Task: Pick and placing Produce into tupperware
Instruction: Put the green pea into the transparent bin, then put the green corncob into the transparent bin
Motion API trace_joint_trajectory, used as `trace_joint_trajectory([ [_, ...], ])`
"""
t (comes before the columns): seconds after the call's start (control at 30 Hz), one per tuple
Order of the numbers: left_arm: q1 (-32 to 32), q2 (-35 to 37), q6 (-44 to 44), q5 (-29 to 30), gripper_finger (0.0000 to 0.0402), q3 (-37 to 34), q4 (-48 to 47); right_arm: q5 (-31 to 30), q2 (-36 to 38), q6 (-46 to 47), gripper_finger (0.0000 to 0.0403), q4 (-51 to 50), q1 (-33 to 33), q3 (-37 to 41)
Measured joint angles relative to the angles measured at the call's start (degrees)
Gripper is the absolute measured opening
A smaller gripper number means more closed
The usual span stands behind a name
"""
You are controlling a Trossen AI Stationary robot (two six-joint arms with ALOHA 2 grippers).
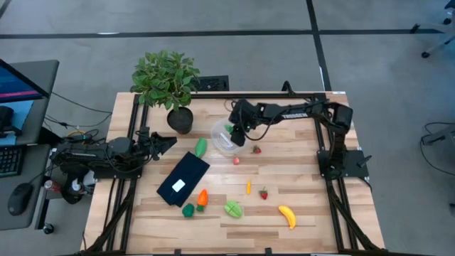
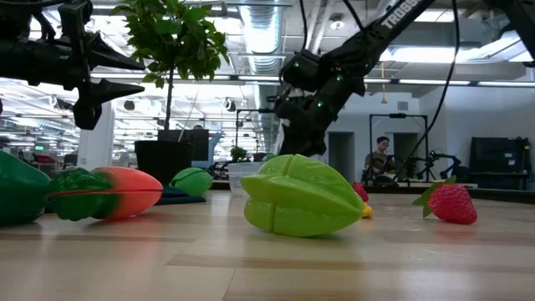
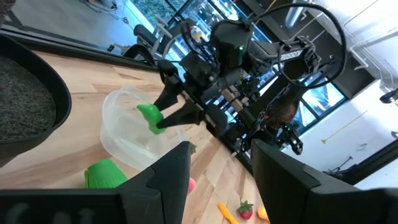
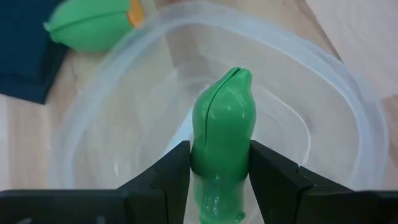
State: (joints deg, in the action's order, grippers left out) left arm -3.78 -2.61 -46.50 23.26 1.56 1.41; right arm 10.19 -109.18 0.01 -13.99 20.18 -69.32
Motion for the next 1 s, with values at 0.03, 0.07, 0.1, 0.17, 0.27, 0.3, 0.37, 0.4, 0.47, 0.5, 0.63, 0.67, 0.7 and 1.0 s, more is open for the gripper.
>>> trace_joint_trajectory([
  [0.03, 0.0, 0.0, 0.0, 0.0, 0.0160, 0.0, 0.0, -0.2, 0.0, 0.0, 0.0148, 0.1, -0.1, 0.0],
  [0.07, 0.0, 0.0, 0.0, 0.0, 0.0160, 0.0, 0.0, -0.6, 0.1, 0.0, 0.0148, 0.1, -0.1, 0.0],
  [0.1, 0.0, 0.0, 0.0, 0.0, 0.0160, 0.0, 0.0, -1.0, 0.2, 0.0, 0.0148, -0.2, 0.0, 0.0],
  [0.17, 0.0, 0.0, 0.1, 0.0, 0.0160, 0.0, 0.0, -1.3, 0.5, 0.0, 0.0146, 0.0, 0.2, 0.0],
  [0.27, 0.0, 0.0, 0.6, 0.1, 0.0160, 0.0, 0.0, -1.4, 0.6, 0.0, 0.0144, -0.6, 0.9, 0.0],
  [0.3, 0.0, 0.0, 0.6, 0.1, 0.0160, 0.0, 0.0, -1.3, 0.6, 0.0, 0.0145, -0.8, 1.1, 0.0],
  [0.37, 0.0, 0.0, 0.6, 0.1, 0.0160, 0.0, 0.0, -1.2, 0.6, 0.0, 0.0149, -0.7, 1.2, 0.0],
  [0.4, 0.0, 0.0, 0.6, 0.1, 0.0160, 0.0, 0.0, -1.2, 0.6, 0.0, 0.0152, -0.7, 1.2, 0.0],
  [0.47, 0.0, 0.0, 0.5, 0.1, 0.0160, 0.0, 0.0, -1.2, 0.5, 0.0, 0.0160, -0.7, 1.2, 0.0],
  [0.5, 0.0, 0.0, 0.6, 0.1, 0.0160, 0.0, 0.0, -1.1, 0.5, 0.0, 0.0165, -0.7, 1.2, 0.0],
  [0.63, 0.0, 0.0, 0.5, 0.1, 0.0160, 0.0, 0.0, -1.1, 0.5, 0.0, 0.0185, -0.7, 1.3, 0.0],
  [0.67, 0.0, 0.0, 0.5, 0.1, 0.0160, 0.0, 0.0, -1.1, 0.5, 0.0, 0.0189, -0.7, 1.3, 0.0],
  [0.7, 0.0, 0.0, 0.5, 0.1, 0.0160, 0.0, 0.0, -1.1, 0.5, 0.0, 0.0194, -0.7, 1.3, 0.0],
  [1.0, 0.0, 0.0, 0.5, 0.1, 0.0160, 0.0, 0.0, -1.0, 5.7, -0.5, 0.0210, -2.9, 0.7, 0.0],
])
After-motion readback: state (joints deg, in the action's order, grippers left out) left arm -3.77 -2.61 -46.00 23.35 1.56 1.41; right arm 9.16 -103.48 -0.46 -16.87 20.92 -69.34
